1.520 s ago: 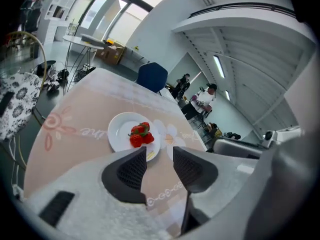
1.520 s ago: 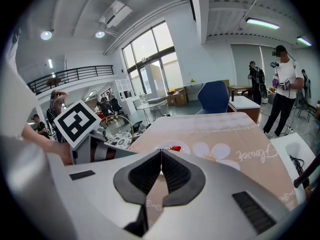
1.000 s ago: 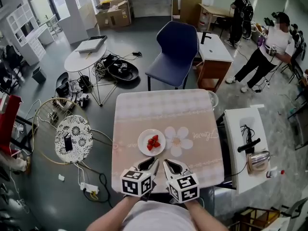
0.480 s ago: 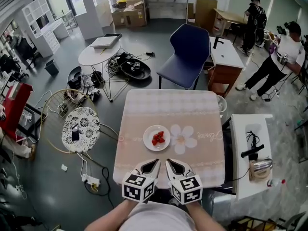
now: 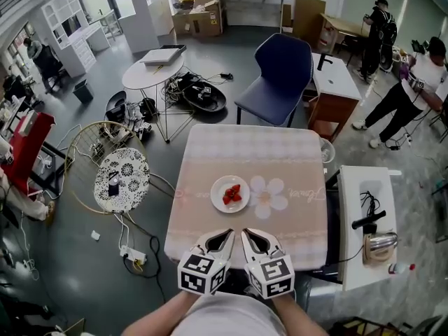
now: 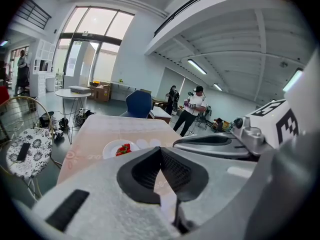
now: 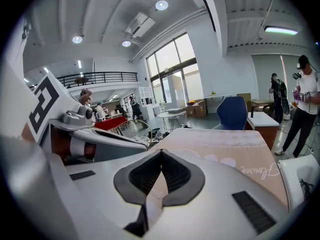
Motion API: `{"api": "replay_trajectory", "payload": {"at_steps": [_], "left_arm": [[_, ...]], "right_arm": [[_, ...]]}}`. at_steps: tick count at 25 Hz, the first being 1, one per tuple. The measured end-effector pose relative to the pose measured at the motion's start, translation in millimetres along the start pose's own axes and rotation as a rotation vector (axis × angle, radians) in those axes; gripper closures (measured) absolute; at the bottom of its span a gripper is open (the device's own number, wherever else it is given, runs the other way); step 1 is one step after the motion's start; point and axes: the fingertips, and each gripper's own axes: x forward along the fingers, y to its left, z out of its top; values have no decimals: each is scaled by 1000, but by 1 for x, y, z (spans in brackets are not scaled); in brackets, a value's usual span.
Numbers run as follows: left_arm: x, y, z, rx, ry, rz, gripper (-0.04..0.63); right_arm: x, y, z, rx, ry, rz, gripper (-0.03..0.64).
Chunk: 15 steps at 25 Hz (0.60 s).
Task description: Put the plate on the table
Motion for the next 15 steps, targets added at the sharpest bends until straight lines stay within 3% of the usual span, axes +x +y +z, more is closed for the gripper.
{"api": "replay_trajectory", "payload": {"at_steps": [15], "left_arm": [[7, -4, -4, 20, 7, -14, 591]], "right_arm": [[-5, -3, 1, -28, -22, -10, 614]]}}
